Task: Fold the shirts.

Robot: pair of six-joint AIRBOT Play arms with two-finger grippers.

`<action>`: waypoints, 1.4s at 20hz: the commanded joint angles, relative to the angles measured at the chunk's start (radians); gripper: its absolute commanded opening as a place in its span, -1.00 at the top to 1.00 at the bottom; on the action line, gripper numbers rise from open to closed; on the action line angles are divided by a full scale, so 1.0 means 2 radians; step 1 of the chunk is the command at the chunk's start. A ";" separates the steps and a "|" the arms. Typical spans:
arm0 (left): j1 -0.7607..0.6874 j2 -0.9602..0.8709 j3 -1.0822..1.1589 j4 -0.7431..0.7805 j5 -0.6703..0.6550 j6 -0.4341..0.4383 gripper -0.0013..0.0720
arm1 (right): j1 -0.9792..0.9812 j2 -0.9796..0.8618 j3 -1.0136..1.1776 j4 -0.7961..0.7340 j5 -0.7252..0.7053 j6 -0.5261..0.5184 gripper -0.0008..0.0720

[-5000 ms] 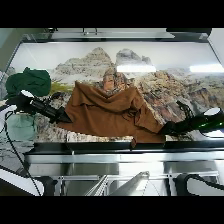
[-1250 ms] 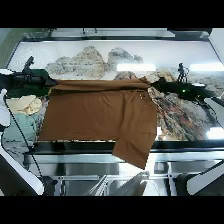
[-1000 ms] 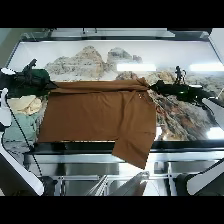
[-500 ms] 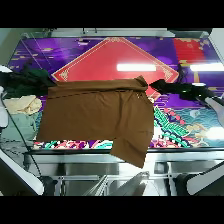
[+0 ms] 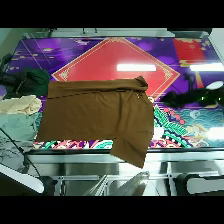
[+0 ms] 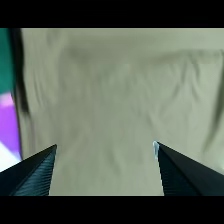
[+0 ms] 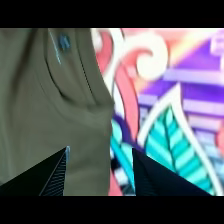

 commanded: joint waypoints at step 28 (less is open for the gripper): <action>-0.060 0.213 -0.463 0.088 0.004 -0.078 -0.92 | -0.150 0.036 -0.150 0.041 -0.010 -0.081 0.94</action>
